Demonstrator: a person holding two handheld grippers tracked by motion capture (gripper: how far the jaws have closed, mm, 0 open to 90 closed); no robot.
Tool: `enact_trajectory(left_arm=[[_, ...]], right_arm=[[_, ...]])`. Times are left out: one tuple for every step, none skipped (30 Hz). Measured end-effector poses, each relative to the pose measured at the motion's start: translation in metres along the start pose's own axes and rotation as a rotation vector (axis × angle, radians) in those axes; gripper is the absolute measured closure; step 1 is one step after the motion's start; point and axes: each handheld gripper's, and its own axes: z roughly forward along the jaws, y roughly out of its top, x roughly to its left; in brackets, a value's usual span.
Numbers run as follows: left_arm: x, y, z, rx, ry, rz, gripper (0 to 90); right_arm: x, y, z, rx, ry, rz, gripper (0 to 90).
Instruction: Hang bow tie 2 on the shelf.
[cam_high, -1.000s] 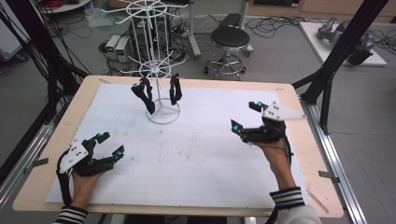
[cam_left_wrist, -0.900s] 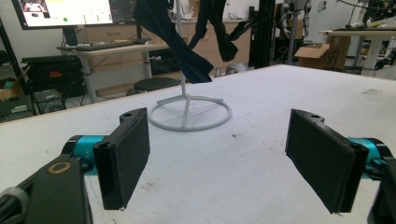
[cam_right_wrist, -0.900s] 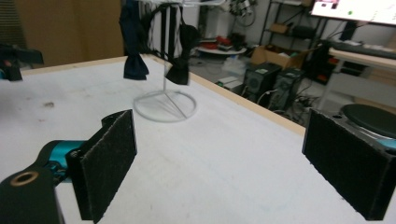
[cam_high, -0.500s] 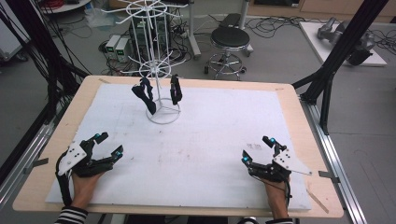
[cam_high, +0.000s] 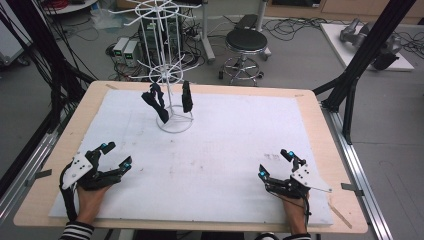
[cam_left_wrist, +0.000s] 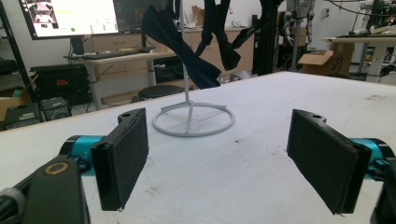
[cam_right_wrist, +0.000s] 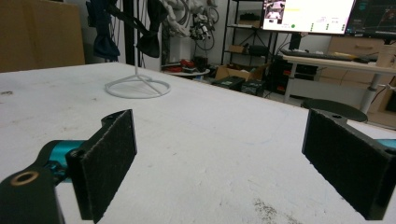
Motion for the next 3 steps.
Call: enact_trajectory(left_arm=[[0.0001, 0.0, -0.0001, 0.0, 0.001, 0.001, 21.0], [0.0003, 0.0, -0.0002, 0.002, 0.001, 0.004, 20.8], [-0.0001, 0.0, -0.0002, 0.0, 0.001, 0.001, 20.6]], right_arm=[[0.0003, 0.0, 0.0001, 0.001, 0.0, 0.003, 9.3], [0.0008, -0.0001, 0.0001, -0.001, -0.006, -0.001, 9.3], [0.0015, -0.0003, -0.0002, 0.004, -0.004, -0.005, 9.3]])
